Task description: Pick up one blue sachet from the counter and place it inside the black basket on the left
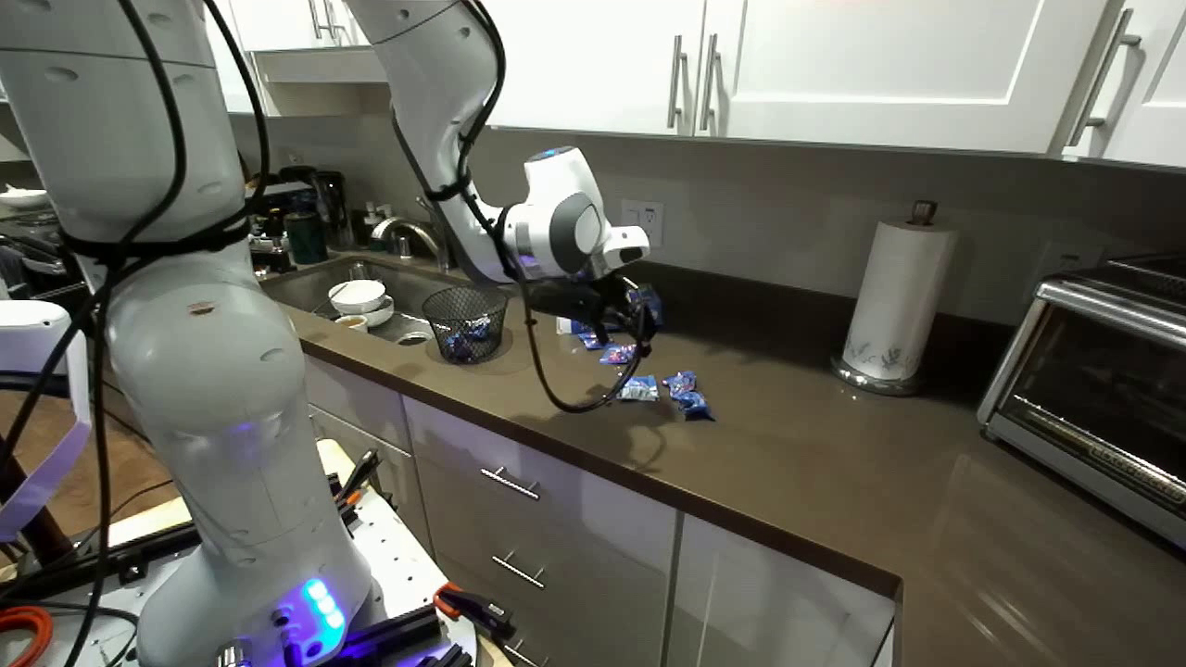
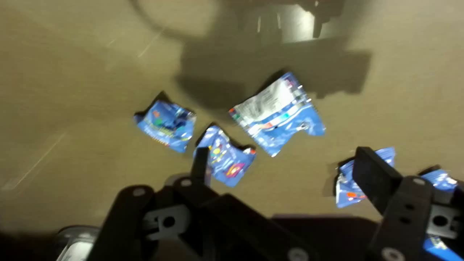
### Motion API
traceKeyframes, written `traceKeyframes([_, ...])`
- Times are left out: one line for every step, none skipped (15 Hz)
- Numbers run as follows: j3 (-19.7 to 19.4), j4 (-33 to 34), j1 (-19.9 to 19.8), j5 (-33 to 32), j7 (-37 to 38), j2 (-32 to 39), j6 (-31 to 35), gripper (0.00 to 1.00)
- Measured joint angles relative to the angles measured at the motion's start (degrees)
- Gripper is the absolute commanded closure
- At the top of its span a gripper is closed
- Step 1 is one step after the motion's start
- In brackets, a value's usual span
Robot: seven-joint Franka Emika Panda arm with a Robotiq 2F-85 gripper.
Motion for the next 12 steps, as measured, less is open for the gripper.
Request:
traceKeyframes([-1.55,2.04,0.10,-4.91,2.79,1.18,0.00,0.00])
traceKeyframes([-2.69,3.99,0.42,-9.77,6.22,2.65,0.00,0.00])
traceKeyframes([-3.80,5.87,1.14,-14.75,10.15,4.40,-0.01,0.00])
traceKeyframes([-4.86,7.67,2.11,-19.27,14.03,6.34,-0.17,0.00])
traceKeyframes([-5.87,9.42,3.29,-23.00,17.59,8.44,-0.55,0.00])
traceKeyframes([-6.86,11.19,4.52,-26.08,20.79,10.60,-1.08,0.00])
traceKeyframes([-7.91,13.06,5.80,-28.75,23.80,12.91,-1.95,0.00])
traceKeyframes([-8.94,14.98,7.01,-30.88,26.46,15.18,-3.13,0.00])
traceKeyframes([-9.77,16.84,7.97,-32.21,28.46,17.37,-4.29,0.00])
traceKeyframes([-10.28,18.55,8.61,-32.44,29.62,19.37,-5.60,0.00])
traceKeyframes([-10.43,20.01,8.89,-32.35,30.05,21.13,-6.79,0.17])
traceKeyframes([-10.44,21.21,8.93,-32.00,30.13,22.65,-7.77,0.26])
